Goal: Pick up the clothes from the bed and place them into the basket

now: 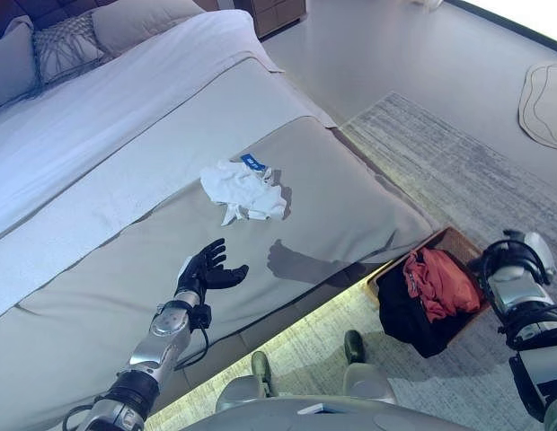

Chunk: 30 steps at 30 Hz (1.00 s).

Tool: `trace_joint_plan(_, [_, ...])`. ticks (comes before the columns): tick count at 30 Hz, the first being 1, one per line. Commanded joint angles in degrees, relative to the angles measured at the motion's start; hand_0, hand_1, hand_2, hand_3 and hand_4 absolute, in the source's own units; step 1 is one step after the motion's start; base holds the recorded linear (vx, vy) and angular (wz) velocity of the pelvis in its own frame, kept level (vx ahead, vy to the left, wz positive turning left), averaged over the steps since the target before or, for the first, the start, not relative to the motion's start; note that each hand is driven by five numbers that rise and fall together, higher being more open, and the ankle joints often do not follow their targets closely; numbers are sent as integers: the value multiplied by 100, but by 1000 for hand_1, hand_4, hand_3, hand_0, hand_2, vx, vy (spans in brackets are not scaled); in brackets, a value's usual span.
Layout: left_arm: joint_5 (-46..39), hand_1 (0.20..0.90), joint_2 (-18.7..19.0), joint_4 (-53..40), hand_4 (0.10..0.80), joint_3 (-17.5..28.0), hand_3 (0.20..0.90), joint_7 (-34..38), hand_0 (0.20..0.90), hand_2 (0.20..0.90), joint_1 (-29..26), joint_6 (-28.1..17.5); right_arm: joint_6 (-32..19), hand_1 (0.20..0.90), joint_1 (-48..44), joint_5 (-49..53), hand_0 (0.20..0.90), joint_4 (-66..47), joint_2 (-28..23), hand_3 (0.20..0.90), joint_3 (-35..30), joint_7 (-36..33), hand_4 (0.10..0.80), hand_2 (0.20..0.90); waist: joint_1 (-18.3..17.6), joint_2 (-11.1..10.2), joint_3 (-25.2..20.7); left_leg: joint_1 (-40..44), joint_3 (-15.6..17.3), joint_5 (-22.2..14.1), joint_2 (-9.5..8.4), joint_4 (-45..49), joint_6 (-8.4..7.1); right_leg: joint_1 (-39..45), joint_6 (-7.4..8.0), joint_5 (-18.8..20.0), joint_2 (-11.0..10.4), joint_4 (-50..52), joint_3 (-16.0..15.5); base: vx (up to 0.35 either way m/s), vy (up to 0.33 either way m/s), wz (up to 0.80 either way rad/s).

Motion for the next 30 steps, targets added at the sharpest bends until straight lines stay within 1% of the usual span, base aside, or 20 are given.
trace_joint_plan(1, [-130,900,374,-437,800,11,900,221,900,900,-412,-401,-233,900,-1303,-544,900,-684,-386,900,679,-565,800,900,277,-569,-186,22,-358,-279,73,11,-69,127,-10,-124,-379,62,-137,8,17,5])
trace_joint_plan(4, [-6,900,317,-425,800,37,900,350,900,900,-393,-332,-432,900,-1735,-862,900,-1324,-370,900,968,-559,800,900,415,-632,-250,-53,-528,-263,37,11,-41,187,-35,-171,-403,62,-241,55,10,13])
trace_joint_plan(5, [1,900,316,-426,800,39,900,354,900,900,-390,-328,-452,900,-1743,-871,900,-1333,-369,900,975,-555,800,900,415,-634,-252,-54,-535,-263,36,11,-40,191,-36,-174,-404,62,-248,104,-29,23])
trace_joint_plan(7, [255,900,381,-387,800,70,900,288,900,900,-316,-313,-532,900,-1999,-1143,900,-1643,-309,900,1206,-494,800,900,583,-697,-325,-131,-684,-244,1,11,-31,232,-31,-215,-439,62,-373,79,-45,22])
trace_joint_plan(10, [281,900,456,-415,800,114,900,239,900,900,-377,-311,-564,900,-2548,-1294,900,-1580,-289,900,1577,-470,800,900,777,-710,-236,-269,-807,-191,-17,11,-22,128,-30,-259,-520,207,-526,-23,-6,37])
trace_joint_plan(12, [262,900,444,-422,800,116,900,223,900,900,-399,-319,-596,900,-2799,-1328,900,-1500,-255,900,1739,-438,800,900,856,-692,-160,-359,-869,-168,-21,86,-28,69,-52,-295,-549,307,-581,-28,23,32])
trace_joint_plan(13, [305,900,447,-423,800,80,900,140,900,900,-414,-391,-605,900,-3051,-1378,900,-1366,-253,900,1886,-403,800,900,951,-664,-61,-494,-945,-184,-49,251,-23,-5,-77,-360,-602,479,-632,-53,59,27])
trace_joint_plan(16, [325,900,512,-547,800,-54,900,46,900,900,-519,-592,-584,900,-3635,-1480,900,-1071,-280,900,2220,-359,800,900,1146,-528,328,-940,-1204,-261,-171,727,12,-331,-122,-611,-780,1108,-828,-110,92,43])
trace_joint_plan(18, [290,900,566,-675,800,-98,900,45,900,900,-558,-731,-501,900,-3923,-1496,900,-979,-315,900,2419,-347,800,900,1243,-443,587,-1214,-1323,-316,-266,1033,33,-561,-133,-747,-876,1478,-882,-143,102,40])
trace_joint_plan(19, [258,900,624,-780,800,-126,900,101,900,900,-605,-852,-396,900,-4165,-1428,900,-904,-340,900,2566,-372,800,900,1331,-374,848,-1472,-1424,-374,-348,1270,64,-788,-138,-861,-952,1769,-925,-174,71,29])
trace_joint_plan(21, [217,900,689,-942,800,-140,900,185,900,900,-626,-894,-298,900,-4415,-1459,900,-807,-334,900,2654,-379,800,900,1409,-320,1089,-1788,-1528,-403,-439,1520,104,-1109,-138,-937,-1018,2122,-927,-179,47,31])
trace_joint_plan(22, [177,900,714,-1078,800,-111,900,217,900,900,-614,-942,-190,900,-4633,-1519,900,-726,-329,900,2762,-393,800,900,1495,-273,1291,-2050,-1587,-408,-520,1690,148,-1378,-123,-981,-1076,2378,-946,-194,26,34])
trace_joint_plan(24, [183,900,748,-1272,800,-120,900,264,900,900,-635,-965,31,900,-4923,-1645,900,-661,-321,900,2888,-363,800,900,1588,-212,1535,-2365,-1657,-385,-637,1858,209,-1703,-126,-1038,-1126,2707,-978,-174,2,29])
trace_joint_plan(25, [186,900,752,-1315,800,-133,900,276,900,900,-631,-958,98,900,-4990,-1686,900,-630,-322,900,2932,-322,800,900,1613,-198,1535,-2477,-1678,-381,-665,1898,220,-1809,-130,-1054,-1130,2775,-988,-98,-10,30])
trace_joint_plan(27, [174,900,768,-1466,800,-197,900,317,900,900,-633,-941,248,900,-5187,-1673,900,-489,-314,900,3059,-336,800,900,1687,-156,1535,-2879,-1728,-400,-773,2096,261,-2189,-143,-1117,-1154,3046,-1000,-63,-2,38])
trace_joint_plan(28, [129,900,798,-1564,800,-261,900,372,900,900,-615,-934,316,900,-5298,-1637,900,-392,-300,900,3117,-343,800,900,1739,-113,1535,-3140,-1770,-445,-848,2261,308,-2455,-161,-1207,-1173,3314,-1012,-40,29,39])
trace_joint_plan(30, [-1,900,831,-1645,800,-316,900,378,900,900,-573,-974,407,900,-5518,-1794,900,-241,-308,900,3265,-104,800,900,1800,-27,1535,-3568,-1814,-520,-963,2565,368,-2878,-222,-1347,-1157,3720,-980,-48,50,29])
